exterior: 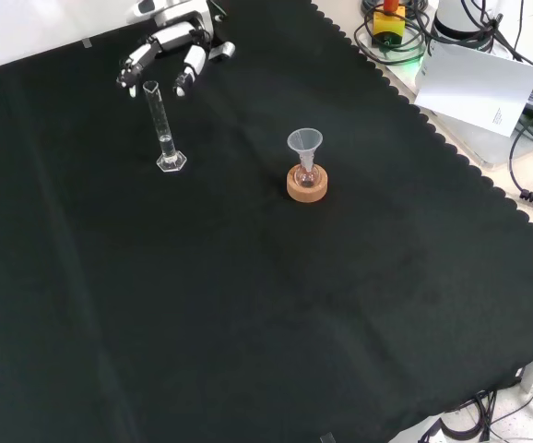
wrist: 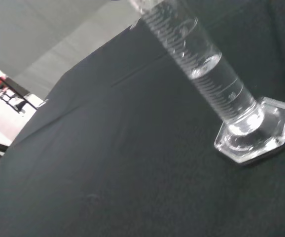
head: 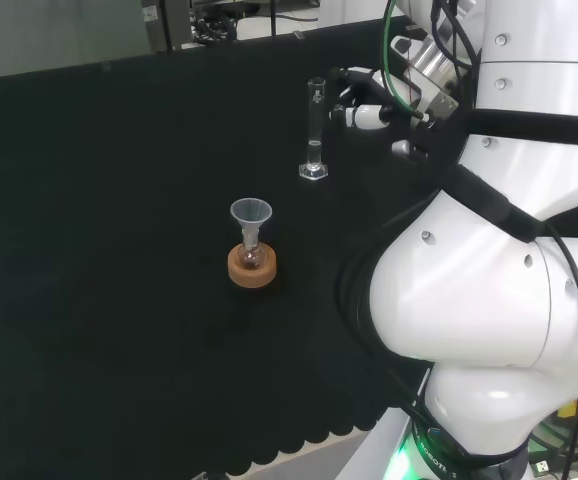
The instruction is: Pick up the graduated cylinder.
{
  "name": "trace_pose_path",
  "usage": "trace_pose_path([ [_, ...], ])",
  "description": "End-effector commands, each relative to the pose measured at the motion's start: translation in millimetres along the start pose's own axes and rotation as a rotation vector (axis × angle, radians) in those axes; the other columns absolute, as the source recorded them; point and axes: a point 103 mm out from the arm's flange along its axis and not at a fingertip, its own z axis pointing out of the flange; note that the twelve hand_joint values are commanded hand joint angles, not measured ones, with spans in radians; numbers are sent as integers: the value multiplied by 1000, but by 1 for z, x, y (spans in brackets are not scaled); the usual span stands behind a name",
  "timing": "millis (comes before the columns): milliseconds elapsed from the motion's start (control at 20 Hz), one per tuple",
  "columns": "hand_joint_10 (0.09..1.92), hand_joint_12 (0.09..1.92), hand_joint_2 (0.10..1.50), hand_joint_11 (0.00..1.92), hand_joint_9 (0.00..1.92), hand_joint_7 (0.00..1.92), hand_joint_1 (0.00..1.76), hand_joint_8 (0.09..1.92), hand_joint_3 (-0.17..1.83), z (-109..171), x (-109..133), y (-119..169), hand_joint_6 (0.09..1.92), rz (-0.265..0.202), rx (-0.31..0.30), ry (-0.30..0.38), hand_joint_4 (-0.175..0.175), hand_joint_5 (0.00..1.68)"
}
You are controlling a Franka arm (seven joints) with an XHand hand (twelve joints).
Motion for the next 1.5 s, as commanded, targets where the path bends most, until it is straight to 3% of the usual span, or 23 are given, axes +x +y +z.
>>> trace_pose_path([
  [50, 591, 1332, 1025, 300, 533, 294, 885, 632, -175, 27, -6, 11, 87, -48, 1, 108, -40, 424],
  [600, 576, 1318, 1006, 320, 566, 363, 902, 633, -175, 50, -4, 24, 87, -107, 4, 211, -38, 474],
  [950, 553, 1301, 1003, 380, 638, 449, 932, 612, -175, 61, -8, 28, 87, -107, 2, 247, -35, 527],
  [1500, 415, 1141, 1035, 685, 888, 597, 1032, 579, -175, 66, -8, 31, 149, -116, 6, 276, -40, 639],
])
